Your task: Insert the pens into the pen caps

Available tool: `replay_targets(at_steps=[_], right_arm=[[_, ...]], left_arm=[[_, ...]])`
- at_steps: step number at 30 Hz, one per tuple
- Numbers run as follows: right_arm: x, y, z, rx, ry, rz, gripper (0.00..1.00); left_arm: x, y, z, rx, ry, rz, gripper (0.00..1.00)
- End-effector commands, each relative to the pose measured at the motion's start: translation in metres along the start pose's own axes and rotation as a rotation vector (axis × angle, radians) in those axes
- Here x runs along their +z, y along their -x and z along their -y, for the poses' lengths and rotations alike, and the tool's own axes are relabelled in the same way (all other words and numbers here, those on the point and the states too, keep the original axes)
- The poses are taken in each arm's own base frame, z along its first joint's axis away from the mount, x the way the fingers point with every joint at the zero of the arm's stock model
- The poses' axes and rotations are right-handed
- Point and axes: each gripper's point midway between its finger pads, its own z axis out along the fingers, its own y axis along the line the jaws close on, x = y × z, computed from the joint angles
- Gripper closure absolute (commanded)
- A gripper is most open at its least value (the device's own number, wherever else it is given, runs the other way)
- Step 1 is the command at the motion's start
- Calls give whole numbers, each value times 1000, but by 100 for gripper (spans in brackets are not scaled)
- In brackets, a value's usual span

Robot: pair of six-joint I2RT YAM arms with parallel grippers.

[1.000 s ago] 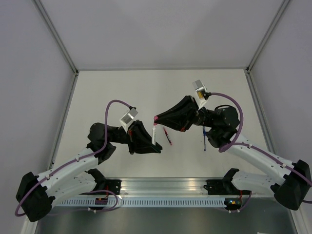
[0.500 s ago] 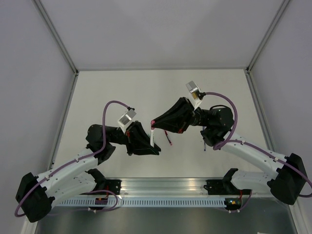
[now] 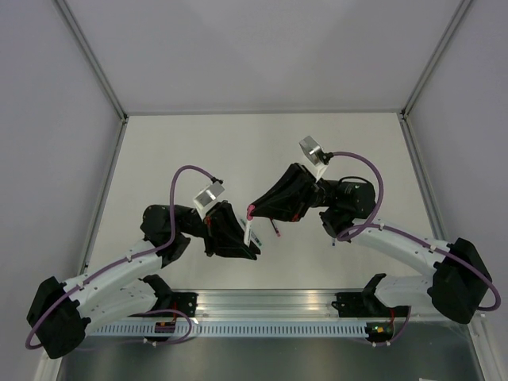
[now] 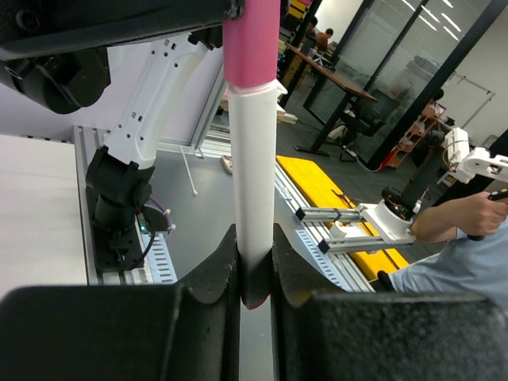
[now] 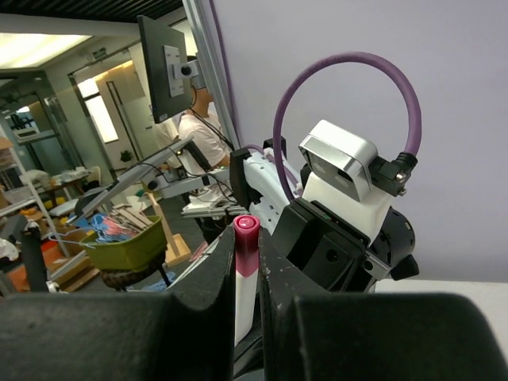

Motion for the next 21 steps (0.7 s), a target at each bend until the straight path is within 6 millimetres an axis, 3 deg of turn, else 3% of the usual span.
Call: replay_targets(at_steps=[1,6,17,21], right_arm=[[-9,-26,-26,28,140,-101,94],[-2,-20,-15,28,80,-109,80],[4,-9,-2,-36,-5,-117,62],[2,-12,6,-52,-64,-170,51]], left_arm=[[4,36,27,162,-54,101,98],[3,30,24,169,-39,84,98],[-1,18,12,160,15,60,98],[-4,14,6,161,53,50,98]])
